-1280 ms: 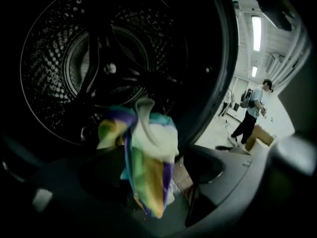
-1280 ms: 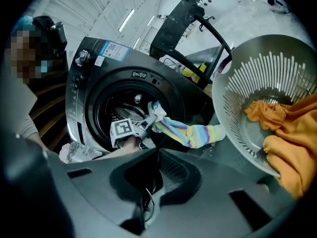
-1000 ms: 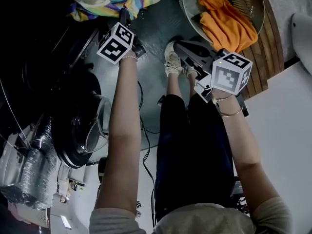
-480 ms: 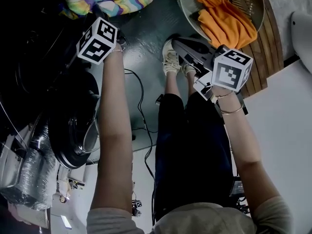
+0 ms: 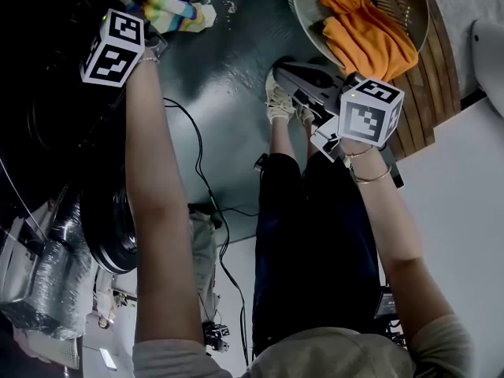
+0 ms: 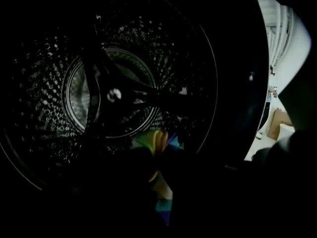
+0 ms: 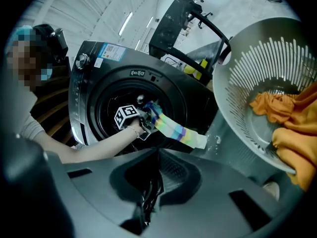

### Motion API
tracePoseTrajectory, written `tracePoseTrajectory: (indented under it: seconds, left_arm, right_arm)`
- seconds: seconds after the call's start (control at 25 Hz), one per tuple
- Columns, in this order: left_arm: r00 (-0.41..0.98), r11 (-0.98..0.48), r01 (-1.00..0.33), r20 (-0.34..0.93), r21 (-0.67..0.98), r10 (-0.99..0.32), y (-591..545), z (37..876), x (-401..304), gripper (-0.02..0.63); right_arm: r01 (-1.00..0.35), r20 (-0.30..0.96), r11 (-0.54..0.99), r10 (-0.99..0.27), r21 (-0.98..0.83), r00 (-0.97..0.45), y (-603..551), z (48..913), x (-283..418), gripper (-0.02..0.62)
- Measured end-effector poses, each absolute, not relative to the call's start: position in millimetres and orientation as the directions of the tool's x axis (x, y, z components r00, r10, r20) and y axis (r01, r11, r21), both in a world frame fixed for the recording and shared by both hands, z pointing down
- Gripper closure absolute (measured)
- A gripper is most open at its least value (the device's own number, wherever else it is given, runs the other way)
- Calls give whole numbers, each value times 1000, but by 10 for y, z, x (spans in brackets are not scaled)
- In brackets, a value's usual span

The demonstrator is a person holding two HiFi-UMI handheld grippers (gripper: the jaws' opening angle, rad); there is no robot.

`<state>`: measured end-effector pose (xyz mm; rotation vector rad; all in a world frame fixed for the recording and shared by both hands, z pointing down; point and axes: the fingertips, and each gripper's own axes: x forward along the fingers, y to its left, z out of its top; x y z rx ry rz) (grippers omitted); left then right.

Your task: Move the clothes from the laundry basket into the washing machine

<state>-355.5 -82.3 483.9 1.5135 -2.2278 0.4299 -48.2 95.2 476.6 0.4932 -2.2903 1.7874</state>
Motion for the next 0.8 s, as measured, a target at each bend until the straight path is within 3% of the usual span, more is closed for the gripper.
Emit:
tracePoseTrajectory:
  seconds: [0.08,0.16,0.44,0.8]
  left_arm:
    - [-299,376,-926,568,21,-767,-761,5090,-3497,566]
    - [-251,395,-913,626,100,-738,-626,5310,-3402,395]
    - [-287,477,-871,664,120,-690,144,5512,-3040,359]
    - [-148,498,-848,821,181,-551,379,6392,-2530,359]
  right_arm:
    - [-379,356,206,-140,-902,-924,978,4804,-464,578]
    - [-381,358,195,-142,-904,-923,995,4819,-456,578]
    - [-386,369,199,-121,-901,-922,1042,4850,-450,578]
    - [-377,361,206,-113,-903,-926,1079,4889,-446,578]
